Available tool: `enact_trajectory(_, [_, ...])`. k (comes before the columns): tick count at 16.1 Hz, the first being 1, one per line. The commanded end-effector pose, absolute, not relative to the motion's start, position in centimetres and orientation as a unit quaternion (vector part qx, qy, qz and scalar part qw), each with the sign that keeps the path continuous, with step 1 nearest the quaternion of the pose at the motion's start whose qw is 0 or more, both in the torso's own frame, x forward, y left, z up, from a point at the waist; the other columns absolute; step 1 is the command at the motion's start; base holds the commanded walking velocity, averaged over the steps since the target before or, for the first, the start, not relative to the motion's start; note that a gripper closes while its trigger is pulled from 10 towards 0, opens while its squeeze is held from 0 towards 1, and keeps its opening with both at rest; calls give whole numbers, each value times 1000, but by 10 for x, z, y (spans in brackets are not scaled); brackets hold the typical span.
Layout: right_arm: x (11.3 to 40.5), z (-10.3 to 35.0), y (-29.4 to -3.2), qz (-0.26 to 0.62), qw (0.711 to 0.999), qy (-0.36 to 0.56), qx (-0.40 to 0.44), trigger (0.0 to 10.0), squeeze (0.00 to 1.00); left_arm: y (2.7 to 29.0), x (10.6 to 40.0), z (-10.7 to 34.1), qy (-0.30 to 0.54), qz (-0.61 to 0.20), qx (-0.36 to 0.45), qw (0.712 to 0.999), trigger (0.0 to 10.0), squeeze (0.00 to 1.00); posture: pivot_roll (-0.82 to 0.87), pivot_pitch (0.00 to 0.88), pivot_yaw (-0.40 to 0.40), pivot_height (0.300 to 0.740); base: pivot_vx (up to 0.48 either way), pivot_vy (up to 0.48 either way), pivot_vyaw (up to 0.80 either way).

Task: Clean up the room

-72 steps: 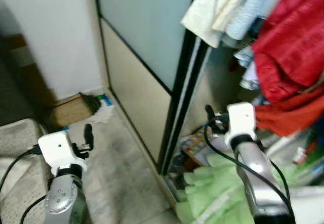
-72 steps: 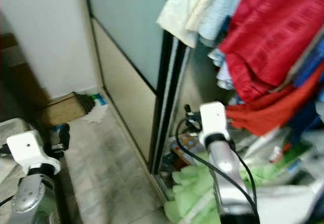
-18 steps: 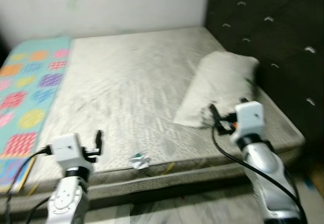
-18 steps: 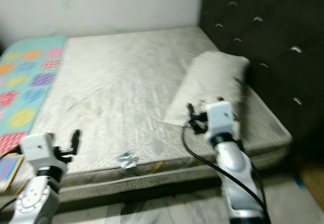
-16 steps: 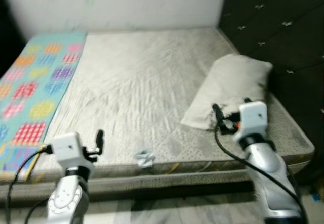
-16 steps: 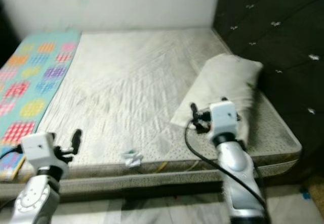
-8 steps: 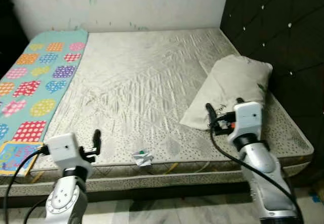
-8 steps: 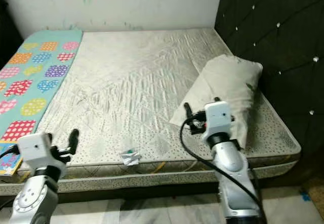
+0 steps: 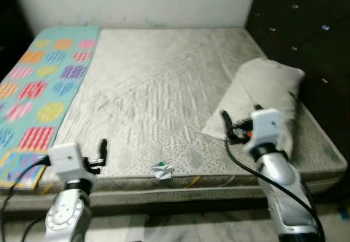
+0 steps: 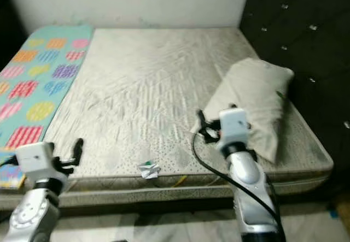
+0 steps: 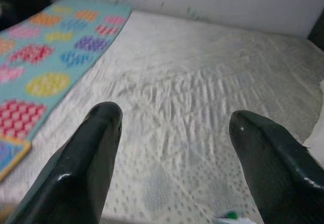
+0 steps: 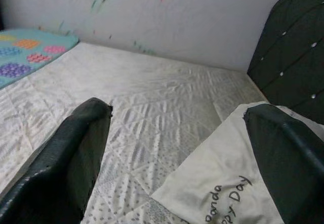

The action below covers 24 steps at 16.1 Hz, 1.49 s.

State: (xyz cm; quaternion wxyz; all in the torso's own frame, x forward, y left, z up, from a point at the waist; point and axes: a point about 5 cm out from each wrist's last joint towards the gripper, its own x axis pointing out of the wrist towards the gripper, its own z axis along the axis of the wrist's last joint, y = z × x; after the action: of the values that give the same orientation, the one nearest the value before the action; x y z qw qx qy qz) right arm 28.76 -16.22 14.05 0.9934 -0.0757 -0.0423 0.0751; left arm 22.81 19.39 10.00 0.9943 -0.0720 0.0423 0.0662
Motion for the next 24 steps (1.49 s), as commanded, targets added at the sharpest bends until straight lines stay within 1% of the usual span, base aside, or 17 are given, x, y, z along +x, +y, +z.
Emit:
enact_trajectory(1, [286, 140, -169, 65, 994, -40, -78, 10000, 0, 191, 228, 100, 44, 62, -76, 994, 10000, 0, -8, 55, -21, 740, 0, 480, 0])
enact_trajectory(5, [287, 140, -169, 64, 994, -40, -78, 10000, 0, 191, 229, 100, 44, 63, -76, 994, 10000, 0, -9, 54, -20, 740, 0, 460, 0])
enact_trajectory(12, [287, 140, -170, 66, 994, -41, -82, 10000, 0, 181, 228, 107, 17, 16, -109, 994, 10000, 0, -13, 52, -20, 740, 0, 0, 0])
enact_trajectory(24, [287, 140, -168, 68, 994, -42, -80, 10000, 0, 179, 228, 108, 14, 2, -113, 993, 10000, 0, -9, 50, -18, 740, 335, 0, 0])
